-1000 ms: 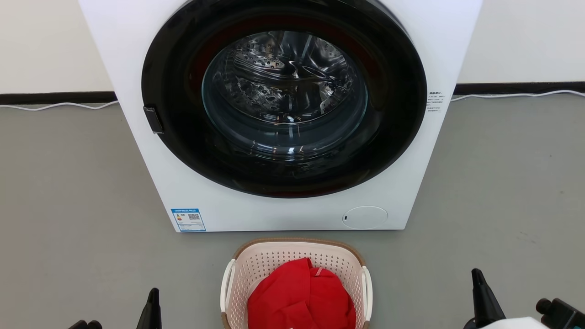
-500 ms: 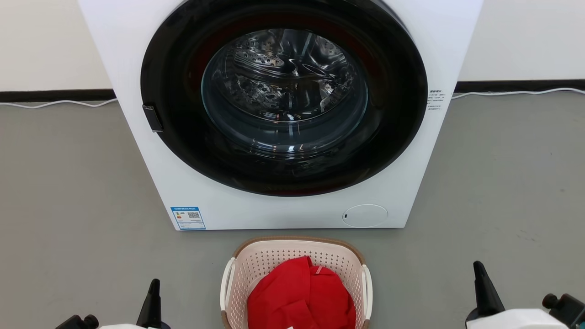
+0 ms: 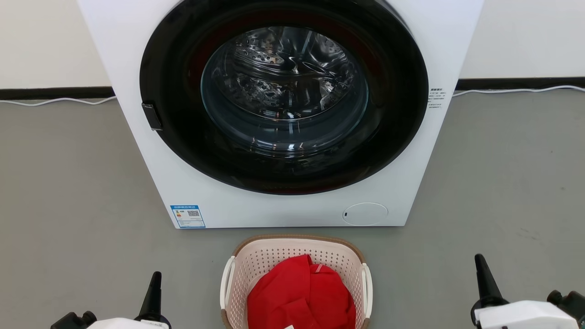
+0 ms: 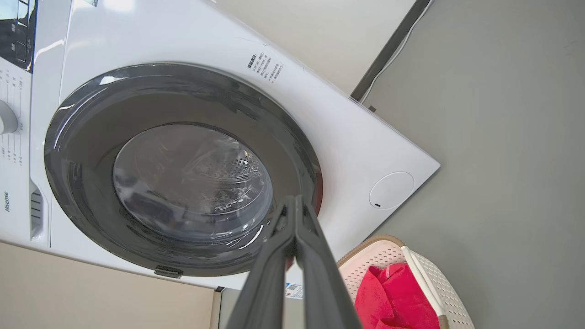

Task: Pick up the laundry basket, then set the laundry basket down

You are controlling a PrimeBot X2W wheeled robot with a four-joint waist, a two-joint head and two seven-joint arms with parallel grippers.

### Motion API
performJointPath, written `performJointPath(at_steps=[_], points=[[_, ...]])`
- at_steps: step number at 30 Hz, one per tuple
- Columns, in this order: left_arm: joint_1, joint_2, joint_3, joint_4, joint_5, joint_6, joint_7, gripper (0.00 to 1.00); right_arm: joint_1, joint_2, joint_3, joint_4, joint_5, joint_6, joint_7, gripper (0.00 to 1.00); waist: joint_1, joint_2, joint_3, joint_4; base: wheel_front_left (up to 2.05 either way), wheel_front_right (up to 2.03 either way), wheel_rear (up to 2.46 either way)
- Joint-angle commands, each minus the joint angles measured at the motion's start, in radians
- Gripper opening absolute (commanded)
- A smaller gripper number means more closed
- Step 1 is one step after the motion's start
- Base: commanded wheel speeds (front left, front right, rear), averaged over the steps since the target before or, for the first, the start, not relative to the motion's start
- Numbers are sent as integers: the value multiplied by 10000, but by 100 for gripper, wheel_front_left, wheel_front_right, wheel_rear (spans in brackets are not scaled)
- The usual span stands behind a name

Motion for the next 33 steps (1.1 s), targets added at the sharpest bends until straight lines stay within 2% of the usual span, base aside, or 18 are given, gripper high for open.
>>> performJointPath(at_steps=[1, 33], points=[[-589, 114, 232, -313, -288, -117, 57, 0, -523, -109, 115, -317, 363, 55, 93, 0, 0, 0, 7, 0, 0, 0, 0], [-1120, 156, 392, -534, -3346, -312, 969, 0, -1016, -136, 38, -462, 4162, 67, 991, 0, 0, 0, 148, -1, 0, 0, 0]])
